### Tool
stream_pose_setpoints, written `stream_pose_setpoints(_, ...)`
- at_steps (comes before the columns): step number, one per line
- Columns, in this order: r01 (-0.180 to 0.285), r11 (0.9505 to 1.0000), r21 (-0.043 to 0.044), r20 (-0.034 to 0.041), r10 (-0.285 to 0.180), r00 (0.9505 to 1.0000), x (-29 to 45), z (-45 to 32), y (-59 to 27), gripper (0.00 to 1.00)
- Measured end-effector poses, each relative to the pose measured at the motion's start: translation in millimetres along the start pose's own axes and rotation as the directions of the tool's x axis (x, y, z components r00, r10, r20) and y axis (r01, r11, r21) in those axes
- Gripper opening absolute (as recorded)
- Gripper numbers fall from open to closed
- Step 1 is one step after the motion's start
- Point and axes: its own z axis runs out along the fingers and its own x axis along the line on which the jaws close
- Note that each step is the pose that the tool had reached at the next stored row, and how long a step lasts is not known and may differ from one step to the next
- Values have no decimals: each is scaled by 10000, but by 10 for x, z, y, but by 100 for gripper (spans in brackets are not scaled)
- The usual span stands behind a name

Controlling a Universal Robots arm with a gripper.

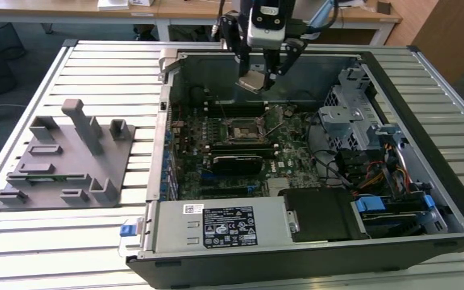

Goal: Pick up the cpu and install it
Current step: 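Place the cpu into insertion slot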

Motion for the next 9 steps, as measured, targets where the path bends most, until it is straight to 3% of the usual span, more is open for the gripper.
stream_pose_setpoints(9, -857, 9963, -16, 18, 857, 9963, 17, 20, 19, 54)
